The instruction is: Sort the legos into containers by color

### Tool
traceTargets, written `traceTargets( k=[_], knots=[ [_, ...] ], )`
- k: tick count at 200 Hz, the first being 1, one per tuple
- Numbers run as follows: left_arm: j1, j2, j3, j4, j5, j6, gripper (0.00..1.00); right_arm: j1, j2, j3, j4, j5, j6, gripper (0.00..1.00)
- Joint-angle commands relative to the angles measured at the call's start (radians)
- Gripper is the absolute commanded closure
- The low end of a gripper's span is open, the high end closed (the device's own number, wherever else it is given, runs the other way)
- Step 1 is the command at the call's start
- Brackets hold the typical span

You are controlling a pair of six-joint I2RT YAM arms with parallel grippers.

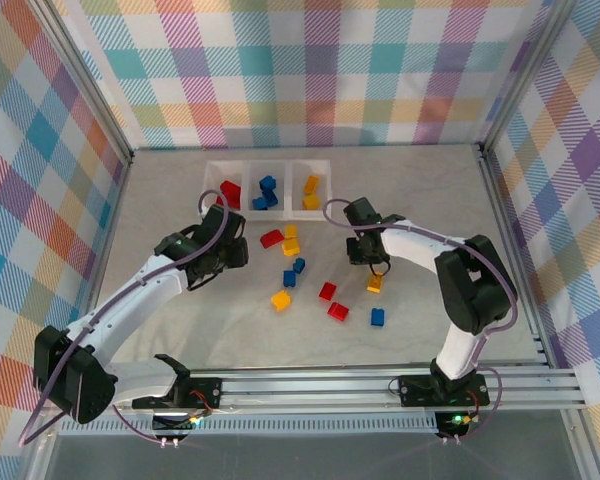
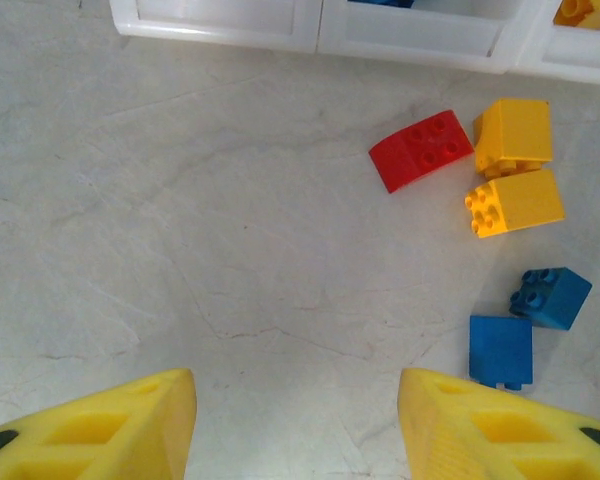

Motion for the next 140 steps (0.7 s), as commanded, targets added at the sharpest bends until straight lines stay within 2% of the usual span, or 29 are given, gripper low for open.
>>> traceTargets(
  k=[1, 31, 63, 98, 140],
  knots=[
    [-0.013, -0.025, -0.008, -0.036, 0.009, -0.016, 0.45, 0.028, -0.065, 0.07, 0.043, -0.048, -0.058, 0.79],
    [-0.021, -0.03, -0.002, -0.047, 0.026, -0.035, 0.45, 0.05, -0.053, 0.182, 0.11, -0.111, -0.091, 0.79],
    [-0.042, -0.05, -0.014, -0.062, 0.013, -0.061, 0.45, 0.054, -0.018, 0.252, 0.266, -0.194, -0.121, 0.78],
    [-0.06, -0.084, -0.01, -0.072, 0.012, -0.081, 0.45, 0.058, 0.122, 0.423, 0.313, -0.245, -0.155, 0.78],
    [-0.068, -0.133, -0.002, -0.1, 0.006, -0.088, 0.45, 0.08, 0.302, 0.667, 0.308, -0.235, -0.172, 0.77]
  ],
)
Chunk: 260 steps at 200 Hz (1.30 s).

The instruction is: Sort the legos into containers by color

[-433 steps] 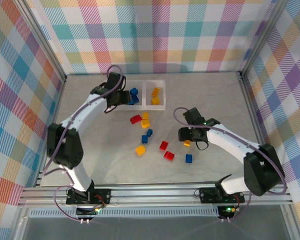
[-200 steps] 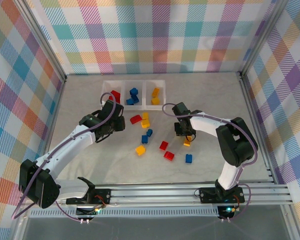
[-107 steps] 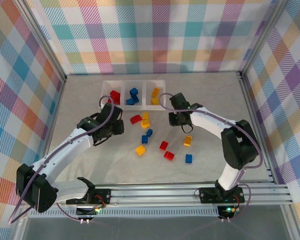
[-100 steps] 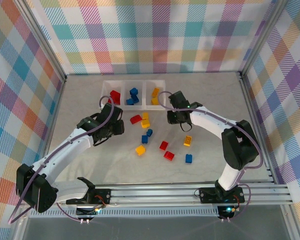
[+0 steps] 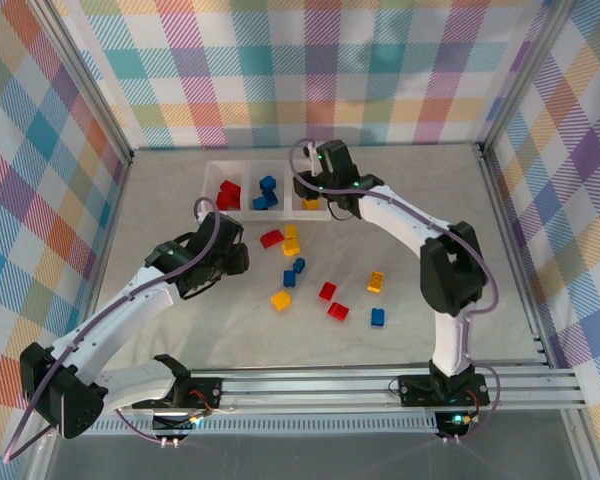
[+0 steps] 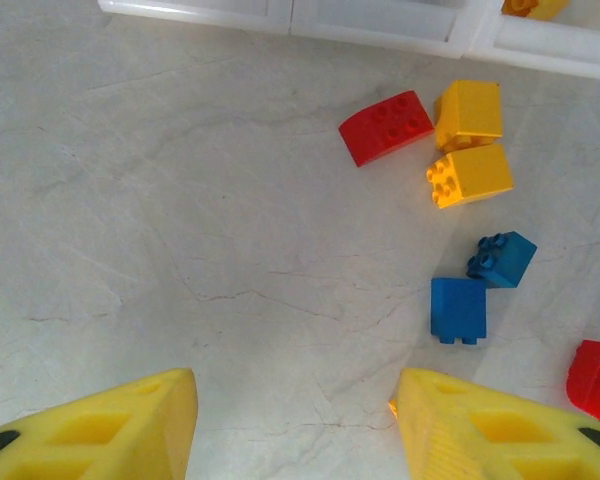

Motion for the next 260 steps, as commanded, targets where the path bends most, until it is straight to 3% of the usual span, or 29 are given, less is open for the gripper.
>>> traceTargets(
  k=[1, 71, 94, 146, 170, 196, 260],
  knots=[
    [-0.011, -0.037, 0.003, -0.044, -0.005, -0.022, 0.45, 0.02, 0.086, 0.126, 0.025, -0.017, -0.029, 0.77],
    [-0.019, -0.121, -0.017, -0.065, -0.01, -0.052, 0.45, 0.047, 0.329, 0.428, -0.048, -0.023, -0.018, 0.74],
    [-0.02, -0.151, -0.021, -0.08, -0.023, -0.066, 0.45, 0.053, 0.406, 0.542, -0.094, -0.02, -0.017, 0.69],
    [-0.022, -0.198, -0.036, -0.086, -0.029, -0.075, 0.44, 0.053, 0.568, 0.846, -0.266, -0.006, -0.015, 0.42],
    [-0.023, -0.203, -0.041, -0.085, -0.031, -0.073, 0.42, 0.054, 0.531, 0.803, -0.263, -0.005, -0.015, 0.29],
    [-0.023, -0.198, -0.046, -0.077, -0.02, -0.068, 0.4, 0.053, 0.446, 0.7, -0.262, -0.001, -0.014, 0.27],
    [-0.029, -0.112, -0.075, 0.018, 0.034, -0.076, 0.35, 0.054, 0.015, 0.089, -0.145, 0.027, 0.026, 0.27]
  ],
)
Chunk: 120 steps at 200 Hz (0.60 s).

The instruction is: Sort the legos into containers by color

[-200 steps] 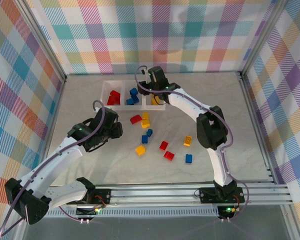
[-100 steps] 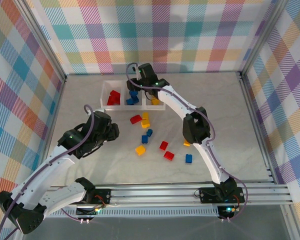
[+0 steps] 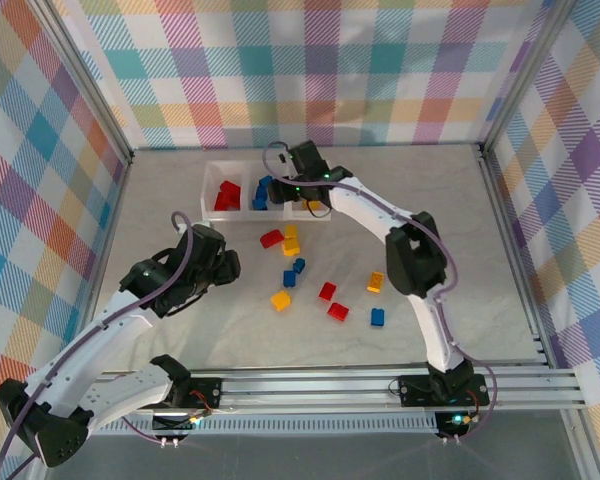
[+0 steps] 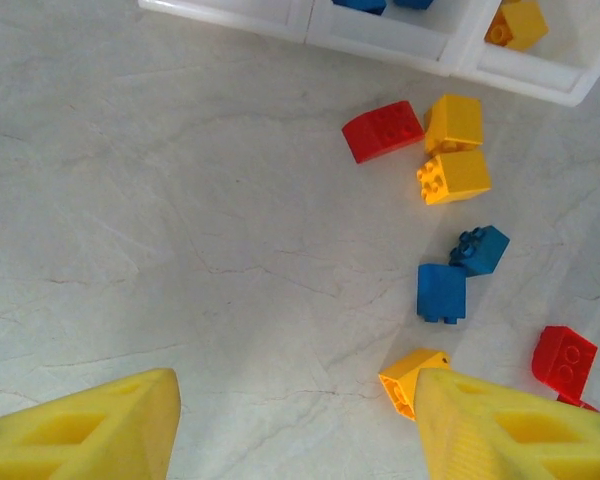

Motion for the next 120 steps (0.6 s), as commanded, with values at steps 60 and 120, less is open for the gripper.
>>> traceTargets(
  k=[60, 120],
  knots=[
    [-0.14, 0.265, 0.006, 0.214, 0.104, 0.004, 0.32, -0.05, -0.578, -0.658, 0.055, 0.103, 0.123, 0.19],
    [-0.317, 0.632, 0.245, 0.19, 0.158, 0.137, 0.32, -0.165, -0.838, -0.887, -0.038, 0.163, 0.151, 0.13]
  ],
)
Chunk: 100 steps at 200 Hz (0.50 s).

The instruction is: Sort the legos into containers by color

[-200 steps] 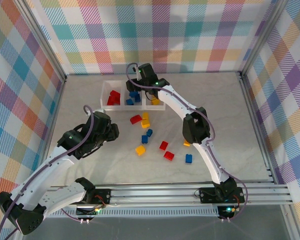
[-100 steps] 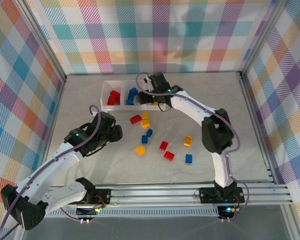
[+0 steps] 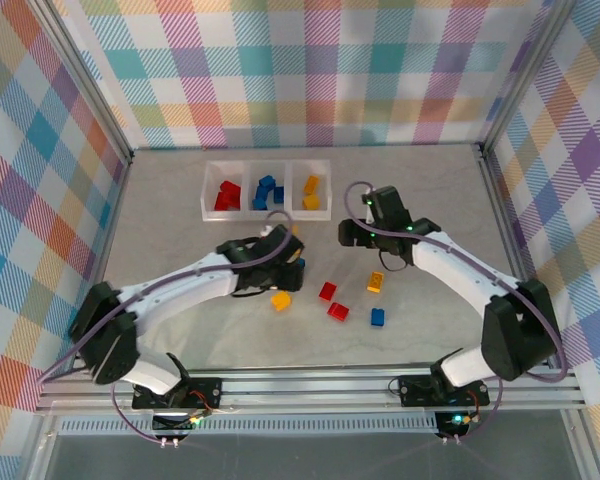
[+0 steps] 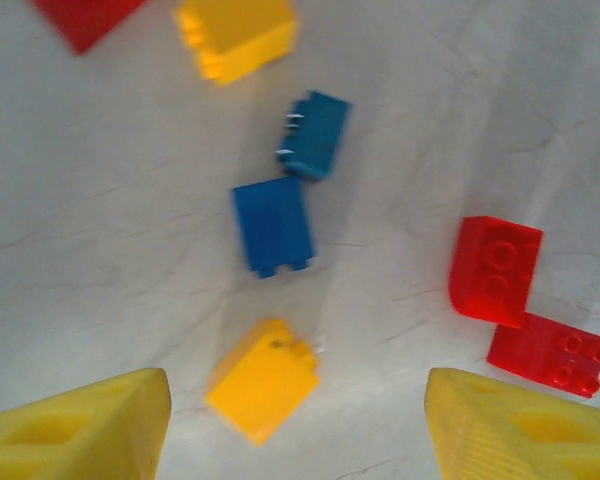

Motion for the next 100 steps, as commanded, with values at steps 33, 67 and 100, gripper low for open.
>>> traceTargets(
  k=[33, 67, 100],
  knots=[
    [-0.07, 0.211, 0.173, 0.015, 0.086, 0.074, 0.32, -0.086, -0.213, -0.054, -0.113, 0.076, -0.009, 0.1],
    [-0.079, 0.298, 0.225, 0.027, 0.135, 0.1, 0.33, -0.181, -0.343, -0.113, -0.145, 0.055, -0.022, 0.07],
    [-0.085, 0.363, 0.26, 0.023, 0.165, 0.108, 0.32, -0.235, -0.4, -0.132, -0.186, 0.064, -0.037, 0.06]
  ],
)
